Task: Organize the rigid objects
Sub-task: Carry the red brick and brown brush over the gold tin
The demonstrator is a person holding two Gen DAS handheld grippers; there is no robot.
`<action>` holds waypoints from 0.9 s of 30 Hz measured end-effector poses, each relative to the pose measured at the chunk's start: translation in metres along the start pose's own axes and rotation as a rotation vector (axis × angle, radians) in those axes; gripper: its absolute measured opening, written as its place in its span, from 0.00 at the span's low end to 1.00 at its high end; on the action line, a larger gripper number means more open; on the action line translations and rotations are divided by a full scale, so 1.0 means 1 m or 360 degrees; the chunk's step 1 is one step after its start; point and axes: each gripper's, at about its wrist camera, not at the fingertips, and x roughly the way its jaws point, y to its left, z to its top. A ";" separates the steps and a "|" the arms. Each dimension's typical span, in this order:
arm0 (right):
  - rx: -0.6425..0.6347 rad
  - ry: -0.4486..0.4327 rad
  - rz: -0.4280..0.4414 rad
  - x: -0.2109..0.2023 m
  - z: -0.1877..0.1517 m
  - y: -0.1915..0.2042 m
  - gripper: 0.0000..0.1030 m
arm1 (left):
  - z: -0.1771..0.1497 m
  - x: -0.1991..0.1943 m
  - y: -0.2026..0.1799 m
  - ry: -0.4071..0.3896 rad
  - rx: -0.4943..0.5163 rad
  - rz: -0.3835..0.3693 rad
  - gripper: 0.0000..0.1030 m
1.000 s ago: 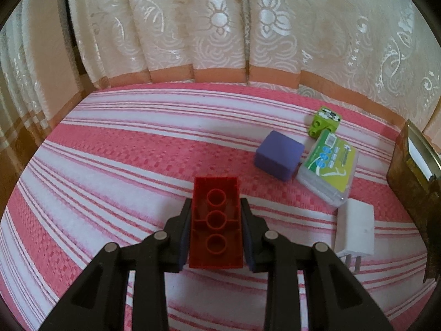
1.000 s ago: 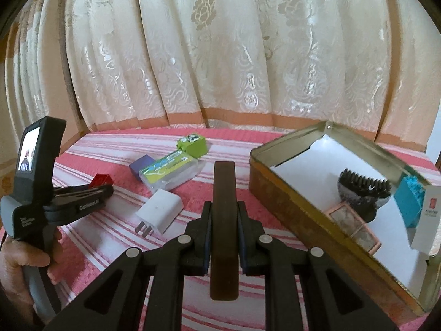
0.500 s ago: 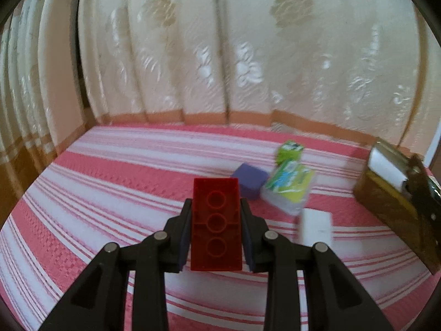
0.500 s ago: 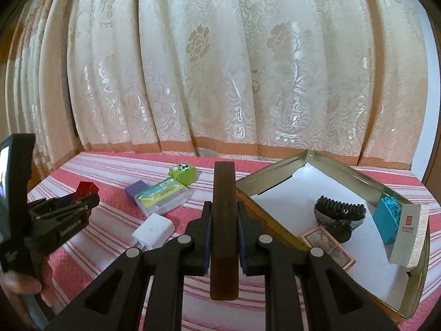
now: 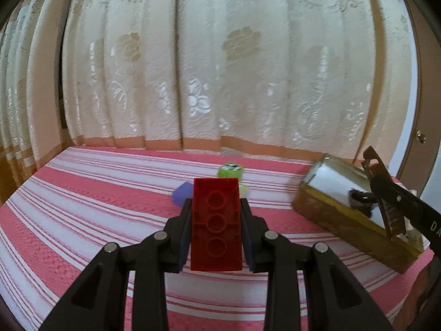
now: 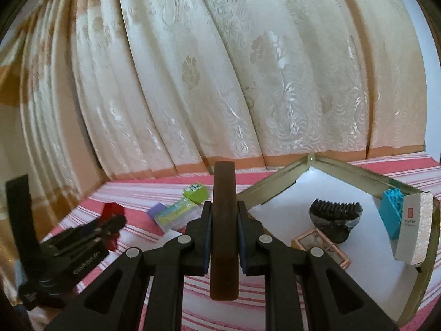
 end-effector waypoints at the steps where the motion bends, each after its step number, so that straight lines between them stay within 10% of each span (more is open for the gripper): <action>1: -0.0009 -0.0022 0.0006 -0.005 0.001 -0.003 0.17 | 0.000 -0.001 -0.005 -0.0001 0.0005 -0.0007 0.30; 27: 0.0070 -0.0106 -0.0476 -0.057 0.016 -0.147 0.17 | 0.012 0.034 -0.179 0.0054 0.0218 -0.0262 0.30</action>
